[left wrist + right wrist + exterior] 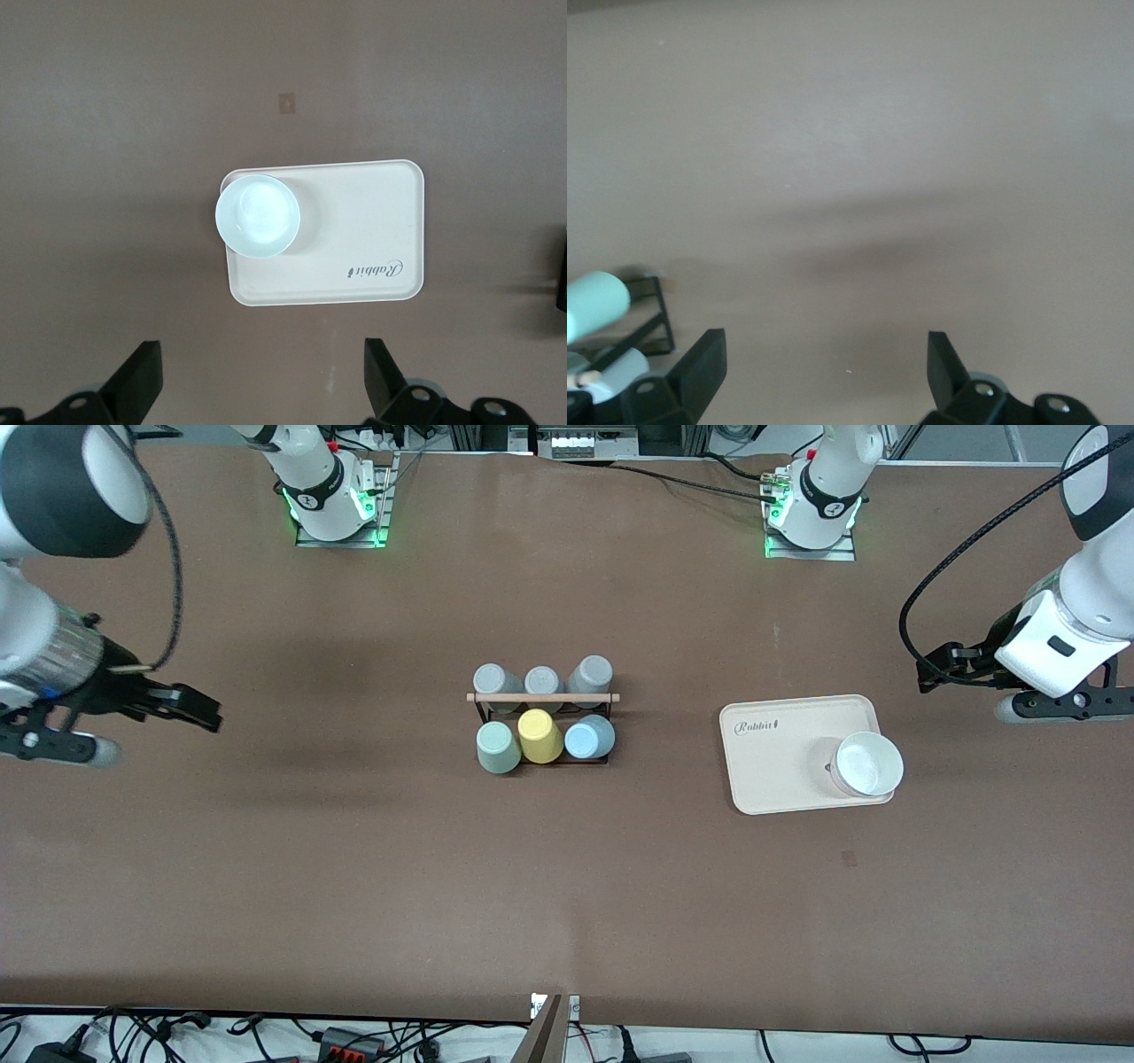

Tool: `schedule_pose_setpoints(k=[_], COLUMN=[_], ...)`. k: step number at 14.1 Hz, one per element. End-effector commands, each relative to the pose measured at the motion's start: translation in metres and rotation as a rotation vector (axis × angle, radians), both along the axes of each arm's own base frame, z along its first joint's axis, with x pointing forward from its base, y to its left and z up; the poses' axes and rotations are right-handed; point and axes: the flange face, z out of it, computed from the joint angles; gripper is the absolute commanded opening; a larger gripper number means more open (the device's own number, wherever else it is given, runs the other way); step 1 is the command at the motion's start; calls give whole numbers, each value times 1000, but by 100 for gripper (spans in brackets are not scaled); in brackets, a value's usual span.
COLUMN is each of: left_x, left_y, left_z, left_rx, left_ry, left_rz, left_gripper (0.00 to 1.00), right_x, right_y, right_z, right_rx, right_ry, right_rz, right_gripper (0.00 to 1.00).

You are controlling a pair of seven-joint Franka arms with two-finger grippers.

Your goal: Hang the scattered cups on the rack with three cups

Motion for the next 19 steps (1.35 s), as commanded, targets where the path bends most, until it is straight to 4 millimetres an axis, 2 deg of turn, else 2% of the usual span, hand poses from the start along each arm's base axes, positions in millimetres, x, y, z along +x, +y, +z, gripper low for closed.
schedule_pose_setpoints(k=[1,5,7,9,11,14,19], left_x=[1,1,1,1,1,1,1], left_y=[-1,-1,-1,-1,-1,-1,-1], left_z=[5,5,5,5,5,5,5], left_rx=[-10,-8,-8,-8,-8,-8,-8], left_ry=[-6,-6,-6,-6,-6,-6,-4], left_rz=[-16,-17,-17,-17,-17,-17,-13], left_gripper=[100,100,100,100,100,100,100], right_x=[-29,-68,-76,-72,-67,-57,-59], right_y=[-15,-18,-18,-20,-18,-13,-14], right_z=[3,3,0,3,-3,15,18], right_rx=[-9,-28,-28,-26,-18,-20,-12], right_ry=[4,-58,-72,-72,-63,-81,-62], right_rz=[18,26,27,25,17,32,36], right_gripper=[100,100,100,100,100,100,100])
